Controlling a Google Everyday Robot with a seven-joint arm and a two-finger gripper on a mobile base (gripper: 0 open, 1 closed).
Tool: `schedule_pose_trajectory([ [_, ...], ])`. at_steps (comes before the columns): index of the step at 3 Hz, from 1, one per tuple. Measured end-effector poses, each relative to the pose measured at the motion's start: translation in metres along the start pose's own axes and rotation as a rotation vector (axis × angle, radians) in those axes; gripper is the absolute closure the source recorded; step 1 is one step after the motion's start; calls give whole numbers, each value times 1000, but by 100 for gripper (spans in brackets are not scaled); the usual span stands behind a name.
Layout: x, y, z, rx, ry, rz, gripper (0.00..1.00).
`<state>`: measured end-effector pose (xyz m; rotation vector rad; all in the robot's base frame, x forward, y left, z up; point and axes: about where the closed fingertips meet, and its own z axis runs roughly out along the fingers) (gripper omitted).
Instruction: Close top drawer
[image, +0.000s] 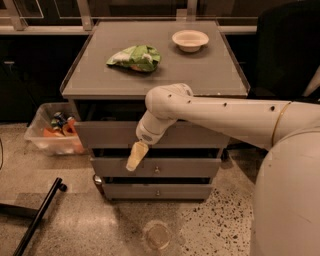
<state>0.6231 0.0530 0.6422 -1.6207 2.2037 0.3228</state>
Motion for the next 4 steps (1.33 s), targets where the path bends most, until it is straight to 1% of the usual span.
schedule_pose_trajectory([
  [1, 2, -9, 4, 4, -5, 19, 0],
  [2, 6, -11, 3, 4, -18, 40, 0],
  [3, 12, 1, -9, 7, -41, 55, 0],
  [4, 13, 25, -30, -5, -70, 48, 0],
])
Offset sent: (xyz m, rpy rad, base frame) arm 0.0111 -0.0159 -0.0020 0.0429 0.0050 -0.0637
